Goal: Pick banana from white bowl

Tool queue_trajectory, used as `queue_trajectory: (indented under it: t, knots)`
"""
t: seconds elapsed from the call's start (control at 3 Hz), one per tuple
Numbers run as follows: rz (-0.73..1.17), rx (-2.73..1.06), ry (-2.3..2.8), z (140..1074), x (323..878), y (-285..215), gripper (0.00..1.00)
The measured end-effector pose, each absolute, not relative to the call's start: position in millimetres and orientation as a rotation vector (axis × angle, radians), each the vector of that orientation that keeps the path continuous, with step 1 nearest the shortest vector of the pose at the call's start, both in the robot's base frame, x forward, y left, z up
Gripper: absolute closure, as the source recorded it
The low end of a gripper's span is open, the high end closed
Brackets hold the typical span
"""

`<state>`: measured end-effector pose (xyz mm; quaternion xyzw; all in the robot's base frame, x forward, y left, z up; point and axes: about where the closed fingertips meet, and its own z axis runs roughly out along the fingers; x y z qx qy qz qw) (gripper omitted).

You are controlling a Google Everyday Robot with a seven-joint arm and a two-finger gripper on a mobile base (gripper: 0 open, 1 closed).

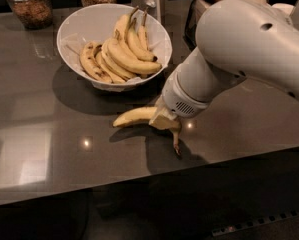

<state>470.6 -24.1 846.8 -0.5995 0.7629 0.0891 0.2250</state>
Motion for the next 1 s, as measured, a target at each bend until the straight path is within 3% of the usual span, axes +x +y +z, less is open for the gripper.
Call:
queue_trajectory:
  t: [1.0]
  knots:
    - [0.211, -1.873, 1.966, 935, 464, -19, 1.00]
